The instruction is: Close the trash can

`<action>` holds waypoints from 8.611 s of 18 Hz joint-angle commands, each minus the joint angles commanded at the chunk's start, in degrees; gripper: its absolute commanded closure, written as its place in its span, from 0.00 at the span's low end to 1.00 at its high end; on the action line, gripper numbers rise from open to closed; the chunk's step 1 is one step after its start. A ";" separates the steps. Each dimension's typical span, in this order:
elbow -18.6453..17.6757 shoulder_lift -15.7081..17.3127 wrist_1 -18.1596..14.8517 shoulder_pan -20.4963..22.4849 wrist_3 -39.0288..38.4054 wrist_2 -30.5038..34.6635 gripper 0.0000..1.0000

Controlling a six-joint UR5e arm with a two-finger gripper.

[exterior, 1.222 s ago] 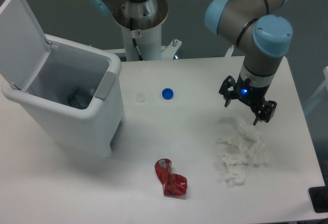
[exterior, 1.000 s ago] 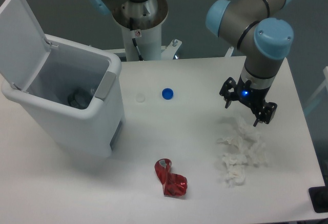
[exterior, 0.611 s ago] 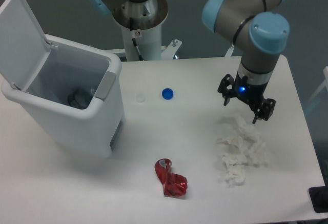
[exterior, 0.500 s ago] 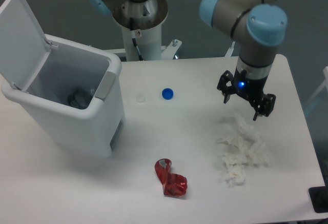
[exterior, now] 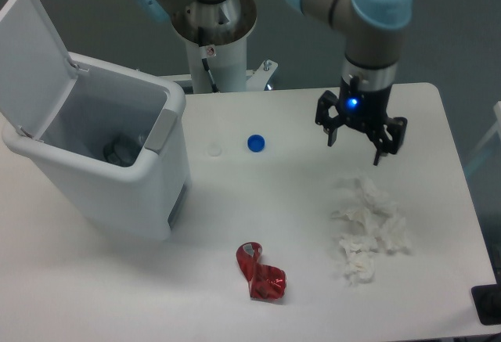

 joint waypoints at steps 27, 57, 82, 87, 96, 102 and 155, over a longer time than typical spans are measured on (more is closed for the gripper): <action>1.31 18.49 -0.62 -27.33 -28.60 -25.95 1.00; 3.15 15.24 -9.14 -31.65 -30.53 -11.63 1.00; 4.65 11.02 -9.14 -25.76 -33.26 -8.38 1.00; 2.11 10.05 -8.97 -25.40 -33.08 -8.37 1.00; 1.75 7.77 -9.05 -24.27 -32.91 -8.29 1.00; 1.13 5.40 -8.96 -22.68 -32.73 -5.57 1.00; 6.66 -6.37 -3.52 -2.13 -16.86 -5.39 0.00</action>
